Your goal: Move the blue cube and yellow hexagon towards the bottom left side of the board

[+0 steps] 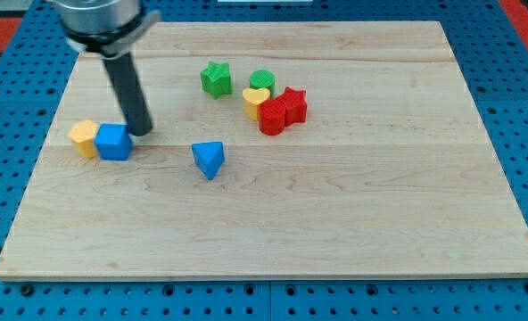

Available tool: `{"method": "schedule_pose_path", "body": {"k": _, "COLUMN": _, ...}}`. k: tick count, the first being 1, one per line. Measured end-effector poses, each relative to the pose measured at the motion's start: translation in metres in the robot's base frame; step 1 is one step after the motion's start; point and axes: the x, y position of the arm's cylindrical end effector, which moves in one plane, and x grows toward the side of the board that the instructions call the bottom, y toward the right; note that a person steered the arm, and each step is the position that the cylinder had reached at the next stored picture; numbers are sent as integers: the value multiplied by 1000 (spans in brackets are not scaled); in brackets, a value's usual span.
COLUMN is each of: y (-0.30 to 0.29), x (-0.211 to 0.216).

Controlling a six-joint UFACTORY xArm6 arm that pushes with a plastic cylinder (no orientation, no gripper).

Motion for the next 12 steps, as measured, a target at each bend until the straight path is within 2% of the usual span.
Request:
{"method": "schedule_pose_path", "body": {"k": 1, "y": 0, "x": 35}}
{"method": "schedule_pose_path", "body": {"k": 2, "y": 7, "x": 23}}
{"method": "schedule_pose_path", "body": {"k": 3, "y": -27, "x": 6}}
{"method": "schedule_pose_path", "body": {"k": 4, "y": -41, "x": 18}}
{"method": "schedule_pose_path", "body": {"k": 5, "y": -18, "x": 66}}
{"method": "schedule_pose_path", "body": {"k": 6, "y": -39, "x": 74}}
{"method": "schedule_pose_path", "body": {"k": 7, "y": -24, "x": 34}}
{"method": "schedule_pose_path", "body": {"k": 8, "y": -80, "x": -5}}
{"method": "schedule_pose_path", "body": {"k": 9, "y": -28, "x": -35}}
{"method": "schedule_pose_path", "body": {"k": 10, "y": -107, "x": -64}}
{"method": "schedule_pose_path", "body": {"k": 11, "y": -119, "x": -42}}
{"method": "schedule_pose_path", "body": {"k": 12, "y": -109, "x": 54}}
